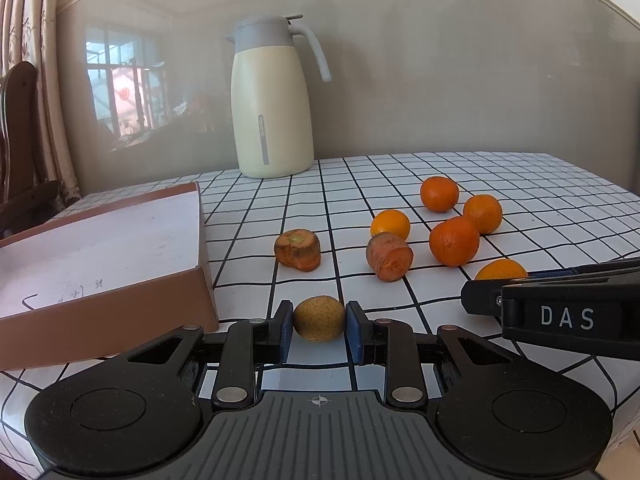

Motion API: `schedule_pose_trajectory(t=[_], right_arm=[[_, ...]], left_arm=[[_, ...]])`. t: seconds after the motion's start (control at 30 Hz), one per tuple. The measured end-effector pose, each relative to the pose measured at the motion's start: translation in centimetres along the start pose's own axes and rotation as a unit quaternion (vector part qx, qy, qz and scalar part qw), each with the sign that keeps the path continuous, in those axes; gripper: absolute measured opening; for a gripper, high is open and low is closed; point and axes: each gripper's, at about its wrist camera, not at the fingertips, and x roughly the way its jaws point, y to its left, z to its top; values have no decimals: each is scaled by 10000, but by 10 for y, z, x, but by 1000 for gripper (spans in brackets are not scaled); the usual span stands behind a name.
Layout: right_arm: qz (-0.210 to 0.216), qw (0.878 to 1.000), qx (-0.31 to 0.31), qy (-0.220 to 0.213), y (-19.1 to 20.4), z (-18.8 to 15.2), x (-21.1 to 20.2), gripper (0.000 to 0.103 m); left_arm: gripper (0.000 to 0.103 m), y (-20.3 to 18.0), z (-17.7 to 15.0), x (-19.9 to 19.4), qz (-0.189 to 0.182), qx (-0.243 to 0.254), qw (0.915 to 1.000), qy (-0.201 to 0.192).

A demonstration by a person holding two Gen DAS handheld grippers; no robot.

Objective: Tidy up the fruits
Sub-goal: 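Grasp the small brown kiwi with the left tool while the right tool grasps an orange, then carry the kiwi in the left tool while the right tool carries the orange to the box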

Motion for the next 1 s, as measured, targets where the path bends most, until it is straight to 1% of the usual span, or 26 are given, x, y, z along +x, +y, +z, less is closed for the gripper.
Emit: schedule_pose_trajectory(t=[0.2, 0.6, 0.8, 1.0], right_arm=[[20, 10000, 6, -41, -3, 1, -7, 27], [149, 9996, -249, 21, 1, -4, -17, 27], [298, 9987, -400, 49, 8, -7, -22, 27], [457, 9974, -558, -50, 19, -7, -27, 27]], left_arm=[[29, 5, 0, -5, 8, -39, 10000, -12], [29, 20, -4, -15, 46, -106, 9999, 28], [29, 25, -6, -20, 64, -72, 9999, 26], [29, 34, -5, -28, 106, -99, 9999, -54]])
